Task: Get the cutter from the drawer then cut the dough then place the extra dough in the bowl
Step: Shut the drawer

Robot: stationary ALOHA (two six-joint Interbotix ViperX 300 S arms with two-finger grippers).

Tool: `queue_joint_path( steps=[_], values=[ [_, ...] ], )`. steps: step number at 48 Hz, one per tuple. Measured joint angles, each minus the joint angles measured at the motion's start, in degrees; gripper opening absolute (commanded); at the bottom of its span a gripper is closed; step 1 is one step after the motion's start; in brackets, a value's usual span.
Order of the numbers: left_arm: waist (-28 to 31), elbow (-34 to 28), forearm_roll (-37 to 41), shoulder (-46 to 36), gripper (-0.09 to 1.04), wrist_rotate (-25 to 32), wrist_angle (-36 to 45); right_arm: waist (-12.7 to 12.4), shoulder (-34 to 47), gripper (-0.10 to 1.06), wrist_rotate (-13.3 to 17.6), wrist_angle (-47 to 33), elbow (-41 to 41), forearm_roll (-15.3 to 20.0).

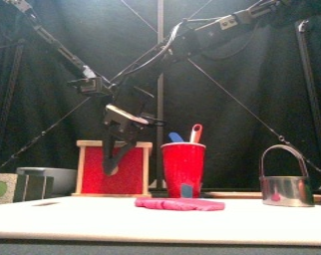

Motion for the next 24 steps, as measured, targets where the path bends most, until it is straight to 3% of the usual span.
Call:
queue_joint_path(
  steps=[24],
  values=[
    [0.0,0.18,0.09,-0.09,0.13,-0.35,-0.53,0.0,0.26,0.13,-0.09,1.41,-0.44,-0.44]
  ],
)
